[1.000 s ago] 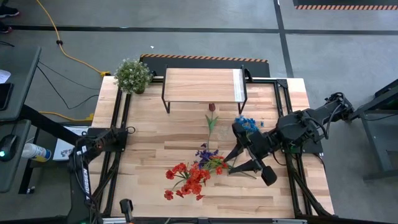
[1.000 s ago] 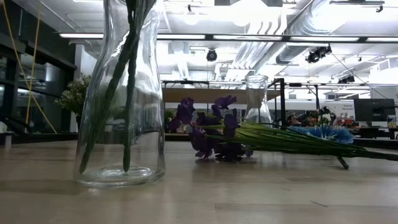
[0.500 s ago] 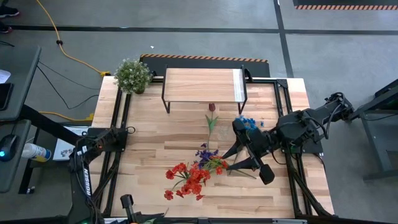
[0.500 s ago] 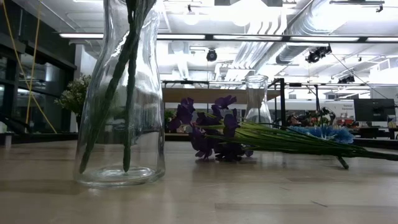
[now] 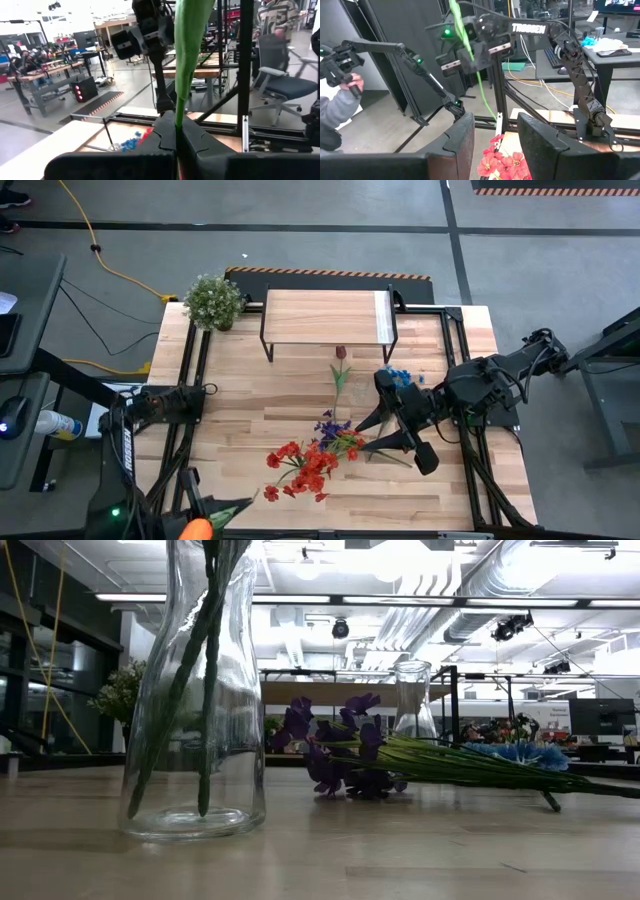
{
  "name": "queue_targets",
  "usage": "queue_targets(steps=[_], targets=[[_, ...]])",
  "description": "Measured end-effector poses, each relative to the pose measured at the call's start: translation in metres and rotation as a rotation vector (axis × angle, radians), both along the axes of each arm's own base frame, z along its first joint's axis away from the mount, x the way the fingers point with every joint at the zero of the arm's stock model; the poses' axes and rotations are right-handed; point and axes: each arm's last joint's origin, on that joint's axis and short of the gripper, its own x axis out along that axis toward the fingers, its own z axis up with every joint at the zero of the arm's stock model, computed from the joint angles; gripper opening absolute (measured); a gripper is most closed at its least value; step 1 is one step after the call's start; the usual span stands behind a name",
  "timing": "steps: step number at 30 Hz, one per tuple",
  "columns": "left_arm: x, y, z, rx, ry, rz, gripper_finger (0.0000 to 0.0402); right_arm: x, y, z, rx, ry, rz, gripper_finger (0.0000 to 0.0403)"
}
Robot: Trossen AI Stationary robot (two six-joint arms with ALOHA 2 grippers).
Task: Pick and place flowers into a vace then onto a shelf
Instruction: Put the orange flower into the bottom transparent vase
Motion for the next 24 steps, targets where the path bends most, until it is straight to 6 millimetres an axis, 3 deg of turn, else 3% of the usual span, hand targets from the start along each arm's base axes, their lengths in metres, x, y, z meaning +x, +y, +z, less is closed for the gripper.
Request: queue_targets(steps=[13,24], targets=[[-0.019,0.042,0.037,-0.036,-0.014,-0.002,0.003,0.001,-0.001,0.0,-0.005,-0.002,-0.051,0.014],[-0.019,0.1,0.062,0.017,0.008,0.084,0.003,0.001,-0.003,0.002,-0.002,-0.025,-0.101,0.014]])
